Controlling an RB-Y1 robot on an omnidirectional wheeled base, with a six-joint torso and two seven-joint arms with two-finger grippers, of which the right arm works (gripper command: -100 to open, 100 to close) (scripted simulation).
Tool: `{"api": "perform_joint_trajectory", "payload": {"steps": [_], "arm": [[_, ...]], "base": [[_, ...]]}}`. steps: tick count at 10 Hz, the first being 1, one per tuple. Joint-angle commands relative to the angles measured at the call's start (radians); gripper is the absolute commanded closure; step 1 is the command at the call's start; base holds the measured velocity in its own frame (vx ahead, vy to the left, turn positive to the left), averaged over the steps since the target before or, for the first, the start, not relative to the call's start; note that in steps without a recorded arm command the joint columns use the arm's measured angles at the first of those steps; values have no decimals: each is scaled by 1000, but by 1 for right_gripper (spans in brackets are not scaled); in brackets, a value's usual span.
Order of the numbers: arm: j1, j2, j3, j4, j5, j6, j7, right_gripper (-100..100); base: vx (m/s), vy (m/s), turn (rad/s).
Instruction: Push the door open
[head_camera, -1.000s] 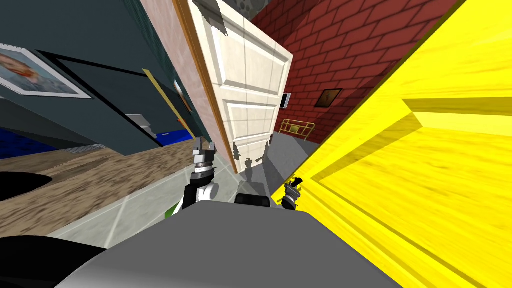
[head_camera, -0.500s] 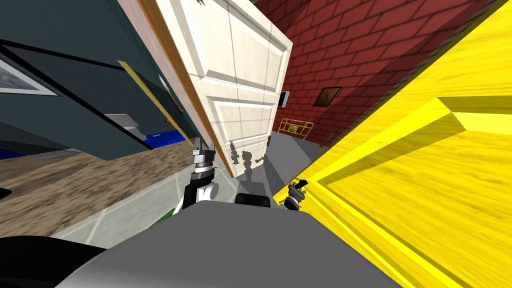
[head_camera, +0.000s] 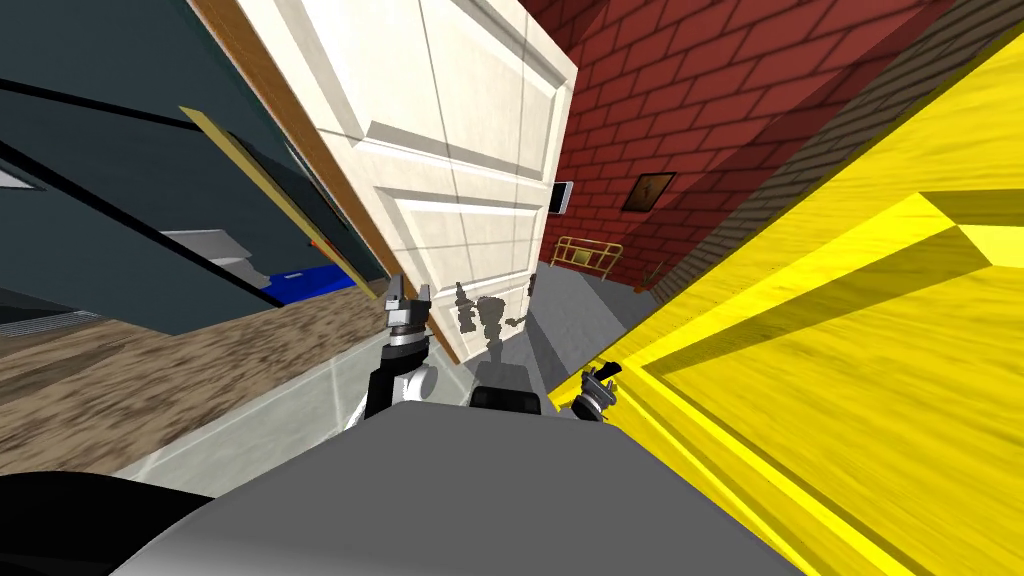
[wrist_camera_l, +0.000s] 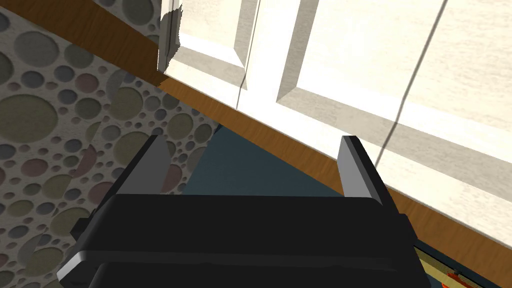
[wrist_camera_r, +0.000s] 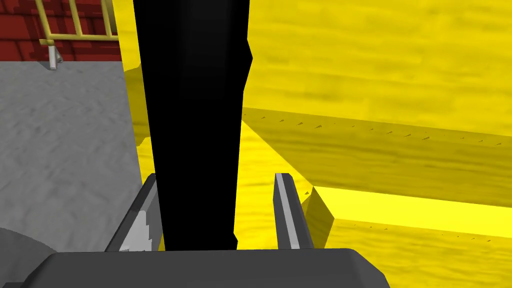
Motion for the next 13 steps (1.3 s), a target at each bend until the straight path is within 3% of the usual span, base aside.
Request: {"api": "perform_joint_trajectory", "payload": {"steps": [1,9,10,11,13], "arm": [[11,-9,-29,-17,-16,-4,8,100],[13,59,-110,-24,-74,-22,28,100],[14,58,-101,-25,-70,-15,28,100],[-16,24,-112,-1,-108,-50,51,100],[-36,12,-117,15,-132,-71,66,100]], "base": [[120,-44,-41],[195,-55,-69],[83,-15,-25],[27,-117,40],[38,-157,60]]}}
